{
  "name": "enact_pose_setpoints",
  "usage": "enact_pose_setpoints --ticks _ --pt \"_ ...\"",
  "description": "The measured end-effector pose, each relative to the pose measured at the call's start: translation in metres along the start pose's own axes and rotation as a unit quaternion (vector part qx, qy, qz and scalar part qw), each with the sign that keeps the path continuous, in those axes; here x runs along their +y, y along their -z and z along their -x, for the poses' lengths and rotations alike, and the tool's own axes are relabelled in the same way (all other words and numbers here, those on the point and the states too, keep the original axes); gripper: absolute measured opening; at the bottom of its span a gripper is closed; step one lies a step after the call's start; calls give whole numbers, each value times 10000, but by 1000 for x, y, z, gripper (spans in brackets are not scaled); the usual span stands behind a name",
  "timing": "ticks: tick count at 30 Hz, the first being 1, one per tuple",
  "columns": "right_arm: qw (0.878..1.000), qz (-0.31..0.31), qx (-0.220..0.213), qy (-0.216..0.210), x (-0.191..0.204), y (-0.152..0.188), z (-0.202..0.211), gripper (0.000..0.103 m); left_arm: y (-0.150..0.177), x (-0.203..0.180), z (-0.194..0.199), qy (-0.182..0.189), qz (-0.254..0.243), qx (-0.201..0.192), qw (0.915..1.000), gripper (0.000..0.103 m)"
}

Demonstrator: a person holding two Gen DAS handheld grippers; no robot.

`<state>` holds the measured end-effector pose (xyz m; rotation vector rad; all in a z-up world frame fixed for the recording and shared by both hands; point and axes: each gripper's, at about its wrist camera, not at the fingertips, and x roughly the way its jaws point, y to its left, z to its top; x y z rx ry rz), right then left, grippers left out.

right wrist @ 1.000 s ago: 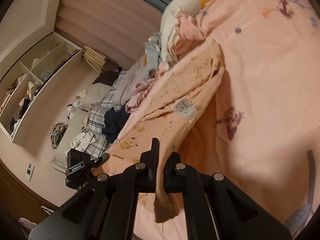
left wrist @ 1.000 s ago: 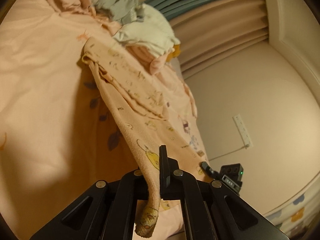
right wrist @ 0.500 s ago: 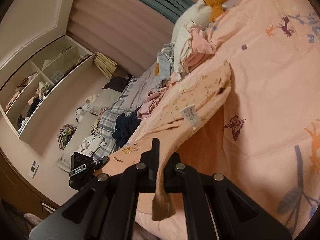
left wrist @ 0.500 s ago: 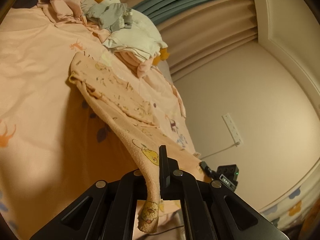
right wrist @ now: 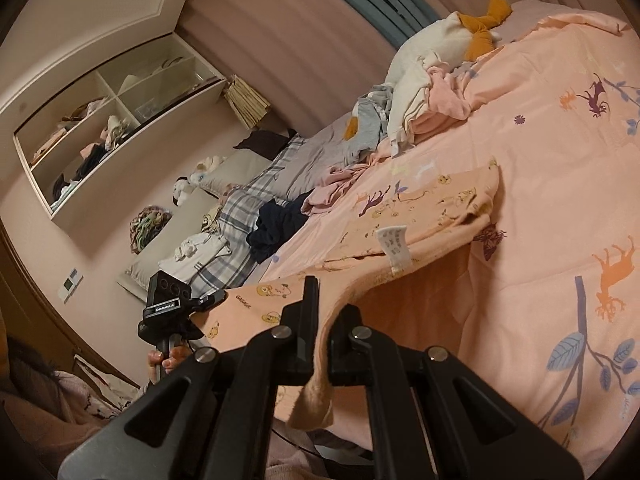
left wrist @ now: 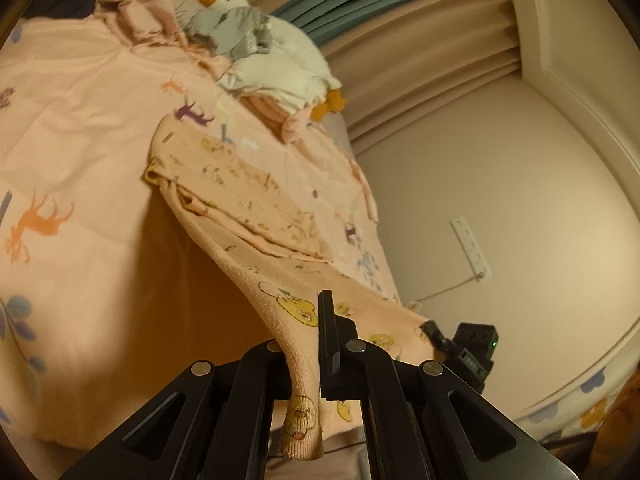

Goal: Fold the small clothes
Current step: 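Grasp the shirt hem with both tools and lift it toward the collar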

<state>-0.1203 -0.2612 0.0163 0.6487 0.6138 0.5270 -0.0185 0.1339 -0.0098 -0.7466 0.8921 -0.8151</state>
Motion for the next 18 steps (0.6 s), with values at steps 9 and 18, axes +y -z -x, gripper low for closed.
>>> enact_pose_setpoints --ticks 9,18 --pt "9978 -662 -59 -13 -34 -32 -28 7 -34 21 -17 -39 375 -20 9993 0" --pt "9934 -1065 -34 416 -83 -97 -86 7 -113 46 -67 -188 640 19 9978 0"
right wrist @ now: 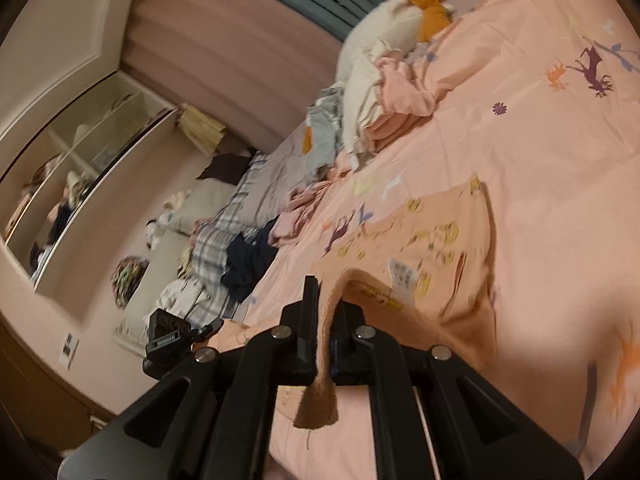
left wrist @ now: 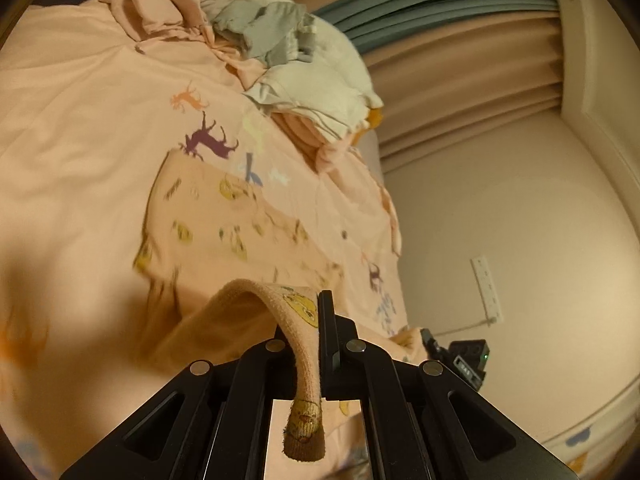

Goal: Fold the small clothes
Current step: 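Grasp the shirt hem with both tools and lift it toward the collar, then lay the hem down on the shirt and open both tools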

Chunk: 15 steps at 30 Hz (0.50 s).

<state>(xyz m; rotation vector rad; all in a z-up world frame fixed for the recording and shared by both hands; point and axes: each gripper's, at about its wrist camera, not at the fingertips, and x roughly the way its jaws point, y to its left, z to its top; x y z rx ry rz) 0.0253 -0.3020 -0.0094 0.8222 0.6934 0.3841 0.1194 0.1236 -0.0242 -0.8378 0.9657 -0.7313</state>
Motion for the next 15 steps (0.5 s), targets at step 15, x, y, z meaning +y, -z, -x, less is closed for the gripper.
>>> enact_pose_setpoints --ticks 15 --pt "9876 -920 494 1170 -90 -56 -95 7 -79 67 -95 -851 857 342 9921 0"
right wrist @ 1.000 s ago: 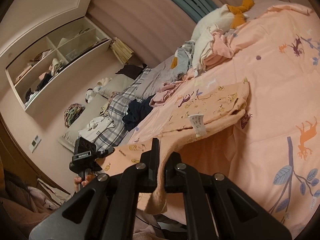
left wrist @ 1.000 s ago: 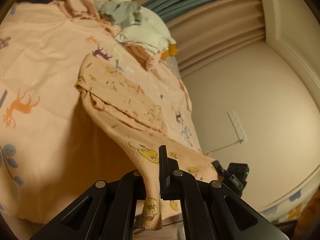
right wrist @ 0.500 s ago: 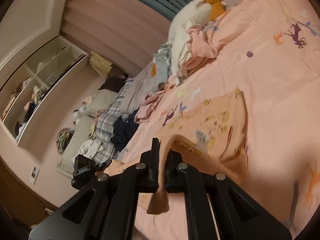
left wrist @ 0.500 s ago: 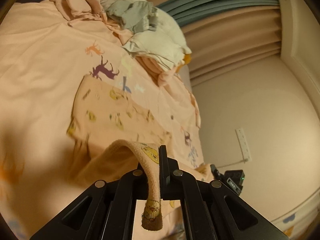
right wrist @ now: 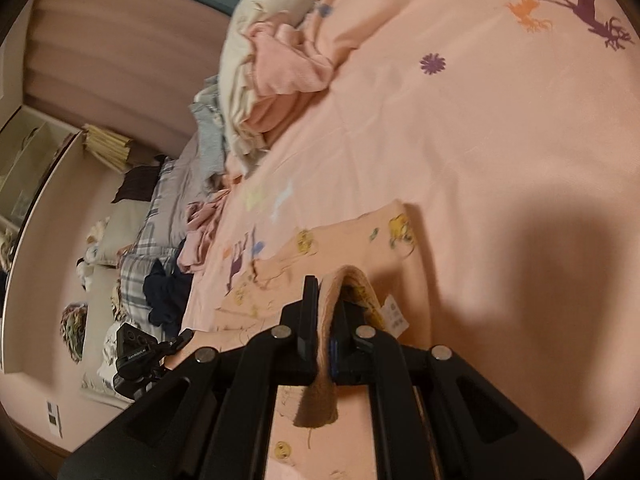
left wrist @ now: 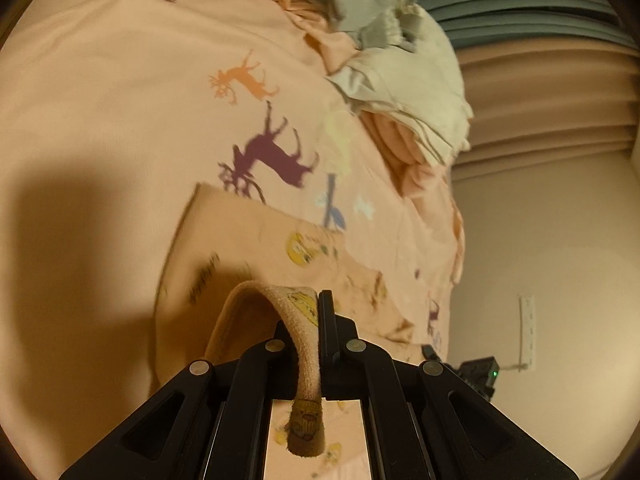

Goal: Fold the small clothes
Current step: 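Lay the hem down on the shirt and open both tools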

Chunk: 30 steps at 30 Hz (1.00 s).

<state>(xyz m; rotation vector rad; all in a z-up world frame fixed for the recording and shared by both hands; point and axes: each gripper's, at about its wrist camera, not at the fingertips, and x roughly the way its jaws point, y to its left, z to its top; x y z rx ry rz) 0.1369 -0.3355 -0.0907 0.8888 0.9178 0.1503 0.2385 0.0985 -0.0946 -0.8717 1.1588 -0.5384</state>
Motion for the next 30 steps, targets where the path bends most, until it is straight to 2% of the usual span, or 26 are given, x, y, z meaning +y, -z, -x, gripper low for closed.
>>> enact_pose_setpoints --ticks 4,7,8,9,14,18,19,20,21,22,23,24,26,28,30 --pt "9996 -188 168 145 -7 -7 -10 10 -5 7 -12 -131 142 113 9997 0" --pt "9985 -276 444 165 -10 -3 -13 32 -3 10 -18 -251 120 302 9992 0" --pt "9978 -340 560 34 -11 -1 -12 39 -1 12 -17 -249 149 388 9988 0" --pt "9970 -387 656 -114 -11 1 -11 42 -2 14 -16 -212 198 431 9987 0" --pt "9939 -491 829 -543 -5 10 -5 47 -1 21 -11 212 492 679 9963 0" --pt "9879 -923 814 -949 -6 7 -12 49 -12 29 -16 801 1159 739 9873 0" --pt "9866 -1023 776 -1011 -7 5 -14 49 -15 32 -16 836 1296 676 9857 4" --pt "9849 -1151 720 -1075 -8 3 -17 49 -18 36 -16 856 1484 591 9834 23" --pt "9828 -1318 618 -1137 -12 1 -18 49 -20 41 -16 902 1745 495 9793 38" --pt "9808 -1463 494 -1191 -15 -2 -18 49 -22 47 -16 965 1980 369 9747 64" --pt "9801 -1525 419 -1201 -15 -5 -19 49 -24 52 -13 1049 2174 151 9703 70" --pt "9803 -1559 311 -1175 -17 -8 -20 49 -26 54 -11 1137 2265 -26 9673 70" --pt "9833 -1492 156 -1030 -16 -13 -20 50 -32 55 -11 1239 2278 -122 9657 70" --pt "9860 -1387 56 -927 -13 -16 -19 50 -35 49 -11 963 2075 -104 9734 70" --pt "9881 -1216 -84 -938 -9 -18 -13 50 -38 36 -7 684 1632 -120 9841 70"
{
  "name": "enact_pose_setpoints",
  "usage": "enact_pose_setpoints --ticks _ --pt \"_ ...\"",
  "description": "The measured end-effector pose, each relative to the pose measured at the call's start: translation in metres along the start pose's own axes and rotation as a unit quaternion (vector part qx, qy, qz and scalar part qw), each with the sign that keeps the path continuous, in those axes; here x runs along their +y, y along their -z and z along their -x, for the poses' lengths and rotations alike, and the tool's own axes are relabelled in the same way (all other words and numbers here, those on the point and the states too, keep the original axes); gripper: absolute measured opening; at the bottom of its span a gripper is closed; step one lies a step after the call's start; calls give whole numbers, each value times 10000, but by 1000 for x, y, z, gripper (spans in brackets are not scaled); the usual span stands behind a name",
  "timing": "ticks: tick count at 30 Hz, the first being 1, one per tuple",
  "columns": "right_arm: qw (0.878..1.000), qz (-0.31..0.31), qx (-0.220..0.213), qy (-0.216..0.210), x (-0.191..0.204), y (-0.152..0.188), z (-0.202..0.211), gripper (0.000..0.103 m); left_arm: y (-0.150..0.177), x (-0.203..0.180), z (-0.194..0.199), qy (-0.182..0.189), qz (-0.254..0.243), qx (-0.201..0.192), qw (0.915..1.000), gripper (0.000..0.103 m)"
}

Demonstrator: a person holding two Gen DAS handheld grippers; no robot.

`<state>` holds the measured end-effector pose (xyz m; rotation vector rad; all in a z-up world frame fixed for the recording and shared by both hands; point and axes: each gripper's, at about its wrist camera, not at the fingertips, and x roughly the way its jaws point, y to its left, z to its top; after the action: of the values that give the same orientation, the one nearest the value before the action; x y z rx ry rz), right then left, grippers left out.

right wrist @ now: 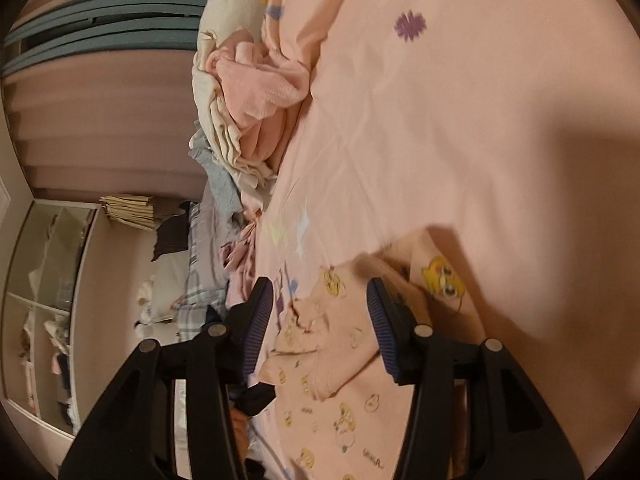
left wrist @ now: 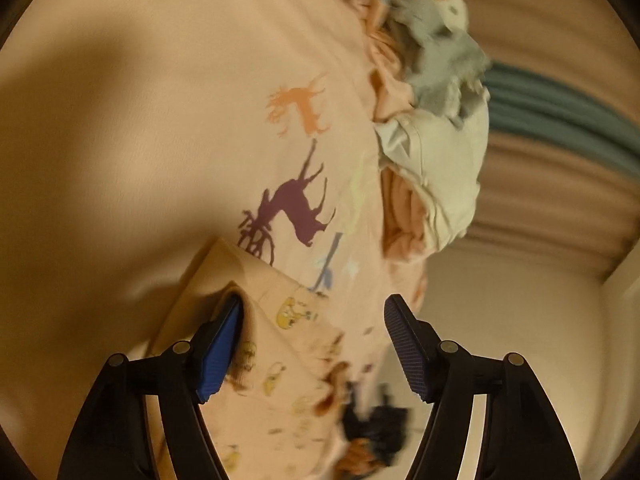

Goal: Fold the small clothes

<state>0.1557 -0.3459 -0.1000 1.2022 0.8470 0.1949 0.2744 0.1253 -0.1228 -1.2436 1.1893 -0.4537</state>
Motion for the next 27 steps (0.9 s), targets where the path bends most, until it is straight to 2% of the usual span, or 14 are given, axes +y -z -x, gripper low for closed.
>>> enact_pose_setpoints --ticks 5,7,8,10,11,13,16,18,20,27 --pt "9981 477 -331 -223 19 -1 21 50 -2 -19 25 -84 -622 -369 9973 70" --pt "9969 752 -209 -48 29 2 23 50 3 -27 32 -225 -875 -356 9953 69" --pt "9950 974 -131 170 35 5 22 50 8 -32 35 -410 -1113 -328 9924 69" --pt "9851 1542 -9 767 48 12 19 50 21 -40 36 -982 -1618 -240 9816 69" --pt "9798 1766 21 935 51 15 19 50 29 -42 35 -1341 -1948 -158 9715 70" --pt "9693 2148 75 1195 56 19 13 50 45 -40 31 -1804 -2368 25 9546 70" --pt "9514 2648 167 1564 59 18 0 50 67 -32 27 -2053 -2708 333 9399 70" --pt "9452 2776 340 1682 56 13 -11 50 81 -28 22 -2140 -2914 535 9308 69" --pt "9346 2976 425 1900 55 9 -20 49 91 -25 19 -2228 -3020 675 9244 70" --pt "9074 3503 861 2157 54 6 -52 50 98 -19 7 -2144 -2965 861 9267 70"
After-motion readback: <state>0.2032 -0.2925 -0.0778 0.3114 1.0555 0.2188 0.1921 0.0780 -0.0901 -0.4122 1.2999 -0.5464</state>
